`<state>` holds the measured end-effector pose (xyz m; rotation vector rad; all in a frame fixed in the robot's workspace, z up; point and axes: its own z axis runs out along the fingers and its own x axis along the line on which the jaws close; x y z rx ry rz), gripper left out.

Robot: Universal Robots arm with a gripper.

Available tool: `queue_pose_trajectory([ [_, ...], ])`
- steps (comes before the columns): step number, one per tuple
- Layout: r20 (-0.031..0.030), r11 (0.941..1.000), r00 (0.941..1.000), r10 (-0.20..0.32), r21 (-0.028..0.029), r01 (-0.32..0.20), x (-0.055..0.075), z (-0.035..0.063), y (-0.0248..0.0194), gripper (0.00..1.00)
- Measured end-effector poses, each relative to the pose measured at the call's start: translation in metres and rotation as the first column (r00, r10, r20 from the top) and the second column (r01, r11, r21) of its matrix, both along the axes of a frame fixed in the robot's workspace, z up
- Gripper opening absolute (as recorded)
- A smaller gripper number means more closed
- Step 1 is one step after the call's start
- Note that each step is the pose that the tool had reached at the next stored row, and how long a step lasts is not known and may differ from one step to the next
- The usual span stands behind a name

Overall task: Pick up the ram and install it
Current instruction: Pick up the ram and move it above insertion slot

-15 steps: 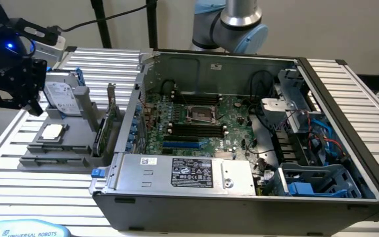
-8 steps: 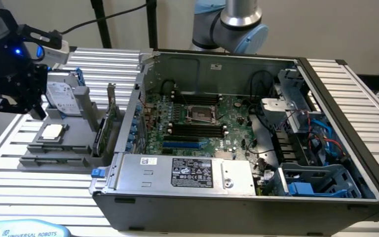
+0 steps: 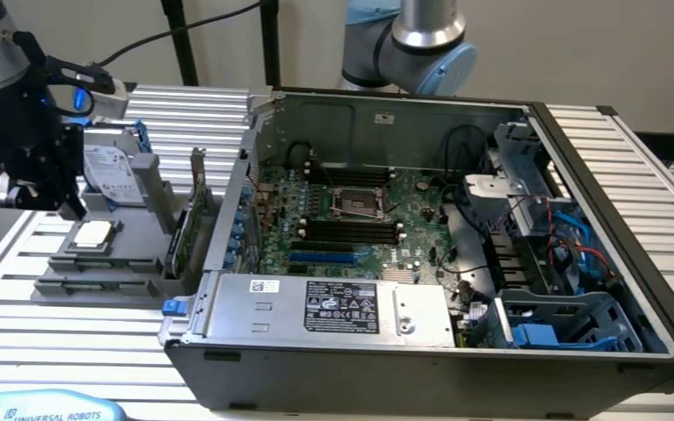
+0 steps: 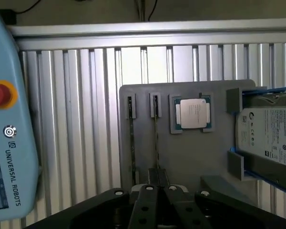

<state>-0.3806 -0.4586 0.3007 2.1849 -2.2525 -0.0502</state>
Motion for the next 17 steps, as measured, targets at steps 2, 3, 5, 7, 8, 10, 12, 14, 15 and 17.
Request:
queue_pose_trajectory([
  [2,0.0001,0.9999,0.9999,0.015,0.0001,-0.015,0.000,-0.0036,-0.0006,0.11],
  [3,0.0001,0.9998,0.9998,0.021,0.0001,-0.021,0.000,-0.0055,-0.0010,0.11],
  [5,0.0001,0.9995,0.9995,0.032,0.0001,-0.032,0.000,-0.0091,-0.0017,0.11],
  [7,0.0001,0.9992,0.9992,0.040,0.0001,-0.040,0.000,-0.0129,-0.0031,0.11],
  [8,0.0001,0.9991,0.9991,0.042,0.0001,-0.042,0.000,-0.0147,-0.0036,0.11],
  [10,0.0001,0.9989,0.9989,0.046,0.0001,-0.046,0.000,-0.0182,-0.0045,0.18],
  [12,0.0000,0.9988,0.9988,0.049,0.0000,-0.049,0.000,-0.0218,-0.0052,0.24],
  [14,0.0000,0.9986,0.9986,0.053,0.0000,-0.053,0.000,-0.0255,-0.0060,0.30],
  [15,0.0001,0.9985,0.9985,0.055,0.0001,-0.055,0.000,-0.0274,-0.0064,0.36],
  [17,0.0002,0.9983,0.9983,0.058,0.0001,-0.058,0.000,-0.0310,-0.0073,0.36],
])
